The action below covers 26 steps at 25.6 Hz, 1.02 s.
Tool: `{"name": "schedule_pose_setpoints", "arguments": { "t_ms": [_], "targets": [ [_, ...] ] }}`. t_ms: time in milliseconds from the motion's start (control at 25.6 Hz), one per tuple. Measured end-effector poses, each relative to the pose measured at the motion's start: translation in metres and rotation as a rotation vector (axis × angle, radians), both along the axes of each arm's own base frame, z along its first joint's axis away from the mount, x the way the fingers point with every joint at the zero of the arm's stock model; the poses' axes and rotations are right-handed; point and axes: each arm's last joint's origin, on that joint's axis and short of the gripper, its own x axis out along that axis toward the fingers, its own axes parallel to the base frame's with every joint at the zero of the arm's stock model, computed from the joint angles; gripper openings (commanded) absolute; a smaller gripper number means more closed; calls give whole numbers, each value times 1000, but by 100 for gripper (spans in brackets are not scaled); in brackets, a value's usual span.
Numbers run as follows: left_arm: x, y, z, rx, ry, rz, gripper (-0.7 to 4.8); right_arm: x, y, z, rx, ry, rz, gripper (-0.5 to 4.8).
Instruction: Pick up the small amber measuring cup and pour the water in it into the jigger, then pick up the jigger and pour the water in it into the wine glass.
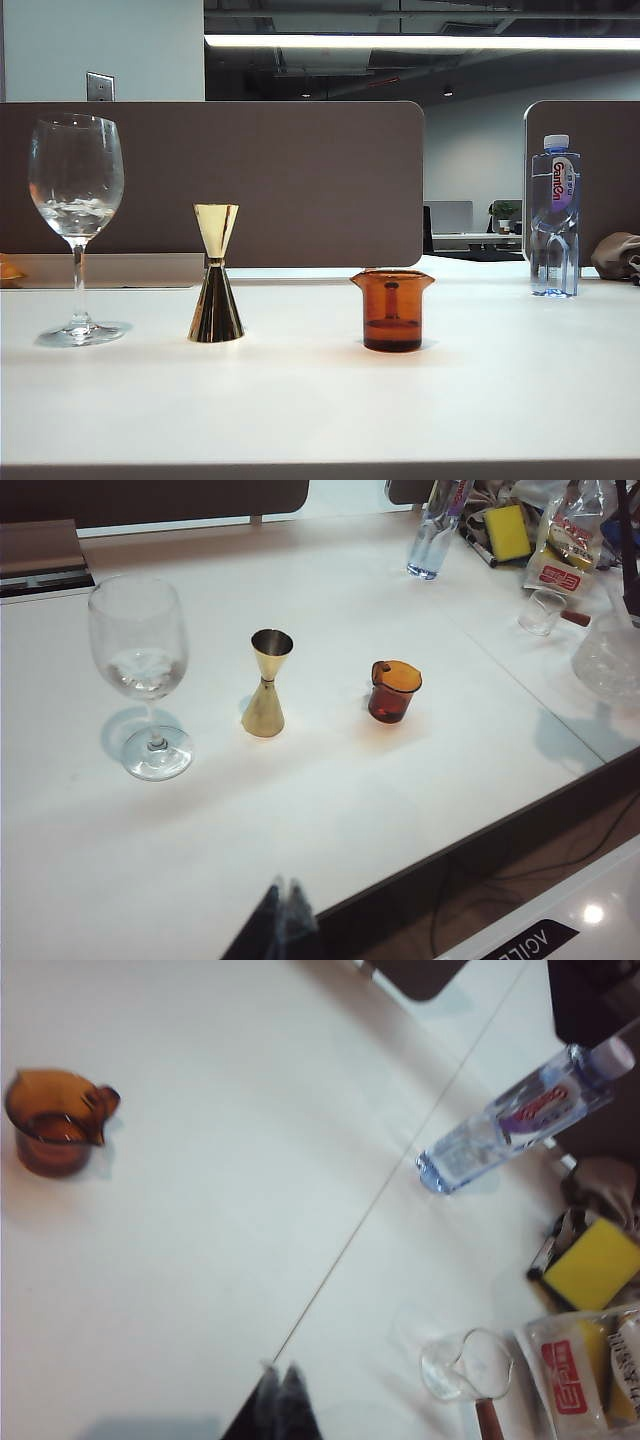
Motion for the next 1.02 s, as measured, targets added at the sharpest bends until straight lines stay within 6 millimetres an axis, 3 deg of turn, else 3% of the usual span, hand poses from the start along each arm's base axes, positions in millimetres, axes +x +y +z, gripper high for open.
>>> {"name": "schedule_pose_setpoints", "arguments": {
  "t_ms": [273,391,547,742,937,1016],
  "targets": [
    [0,0,0,1,0,2,-2,31,12,-13,-21,115,-30,1],
    [0,0,0,1,0,2,-2,38,16,-13,118,127,-111,63],
    [0,0,0,1,0,2,-2,46,19,-15,283,167,-198,62],
    [0,0,0,1,0,2,-2,57,27,-19,443,206,-156,62],
    [0,0,0,0,0,2,-2,67,33,-49,573,241,-146,62],
    [0,0,0,1,0,2,-2,69,35,-82,638,301,-152,63]
  ]
}}
